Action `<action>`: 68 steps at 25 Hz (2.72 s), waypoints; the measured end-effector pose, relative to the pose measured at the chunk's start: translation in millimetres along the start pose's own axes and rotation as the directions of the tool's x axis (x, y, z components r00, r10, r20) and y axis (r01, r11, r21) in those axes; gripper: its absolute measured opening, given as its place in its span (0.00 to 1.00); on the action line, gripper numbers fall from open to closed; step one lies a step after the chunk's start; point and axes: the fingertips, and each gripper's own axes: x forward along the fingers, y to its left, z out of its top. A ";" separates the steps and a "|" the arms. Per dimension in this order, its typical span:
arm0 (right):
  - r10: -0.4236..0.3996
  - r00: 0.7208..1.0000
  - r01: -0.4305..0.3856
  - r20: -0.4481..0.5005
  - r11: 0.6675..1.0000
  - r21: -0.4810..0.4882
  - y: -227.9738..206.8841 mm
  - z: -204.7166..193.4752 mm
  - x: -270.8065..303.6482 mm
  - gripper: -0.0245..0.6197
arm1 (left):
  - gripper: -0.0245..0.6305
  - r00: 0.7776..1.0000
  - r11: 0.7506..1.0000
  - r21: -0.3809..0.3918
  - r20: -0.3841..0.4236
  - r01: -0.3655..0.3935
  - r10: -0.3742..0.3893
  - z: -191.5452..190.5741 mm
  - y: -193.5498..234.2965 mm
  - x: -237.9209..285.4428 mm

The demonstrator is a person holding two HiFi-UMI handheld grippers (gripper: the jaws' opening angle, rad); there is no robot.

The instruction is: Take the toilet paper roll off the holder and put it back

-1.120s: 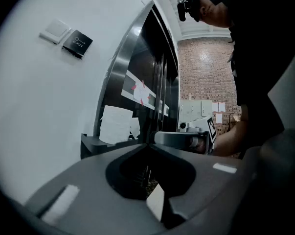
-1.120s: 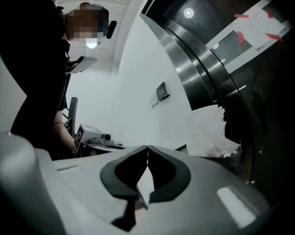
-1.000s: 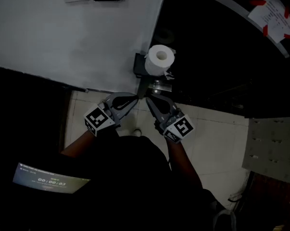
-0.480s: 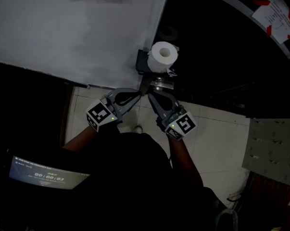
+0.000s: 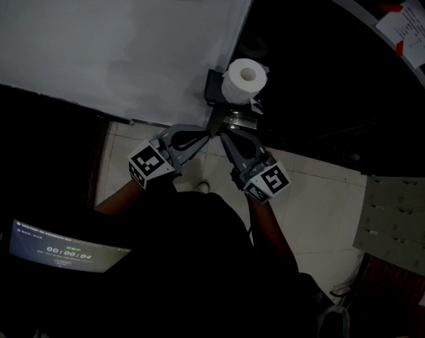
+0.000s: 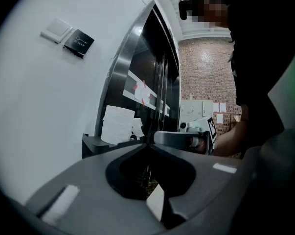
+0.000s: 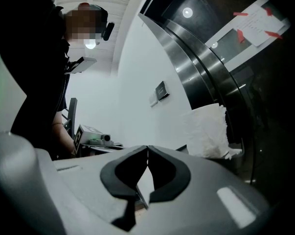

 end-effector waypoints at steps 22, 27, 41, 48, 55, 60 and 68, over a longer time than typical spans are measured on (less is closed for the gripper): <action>-0.444 0.893 0.427 -0.072 0.888 -0.173 -100.6 24.2 25.6 0.80 | 0.04 0.999 0.999 0.000 -0.004 -0.036 0.036 2.8 7.4 -5.6; -0.501 0.850 0.470 -0.163 0.861 -0.196 -117.6 21.2 44.1 0.87 | 0.04 0.999 0.999 -0.007 -0.005 -0.049 0.049 2.8 9.1 -8.0; -0.548 0.817 0.501 -0.178 0.828 -0.251 -130.9 31.0 61.5 0.88 | 0.04 0.998 0.998 -0.016 -0.007 -0.067 0.067 -0.5 11.9 -13.5; -0.571 0.808 0.528 -0.144 0.810 -0.254 -139.3 34.4 59.5 0.78 | 0.04 0.997 0.997 -0.017 -0.005 -0.076 0.076 -0.9 14.2 -15.7; -0.556 0.819 0.514 -0.141 0.821 -0.250 -136.4 41.6 55.9 0.77 | 0.04 0.997 0.997 -0.020 -0.005 -0.073 0.073 -1.3 12.8 -14.2; -0.547 0.821 0.507 -0.164 0.830 -0.232 -137.4 48.8 49.0 0.77 | 0.04 0.998 0.998 -0.019 -0.005 -0.065 0.065 -2.1 10.9 -12.0; -0.588 0.793 0.555 -0.161 0.805 -0.209 -160.8 60.2 11.9 0.77 | 0.04 0.999 0.999 -0.013 -0.006 -0.053 0.053 -3.1 8.3 -8.6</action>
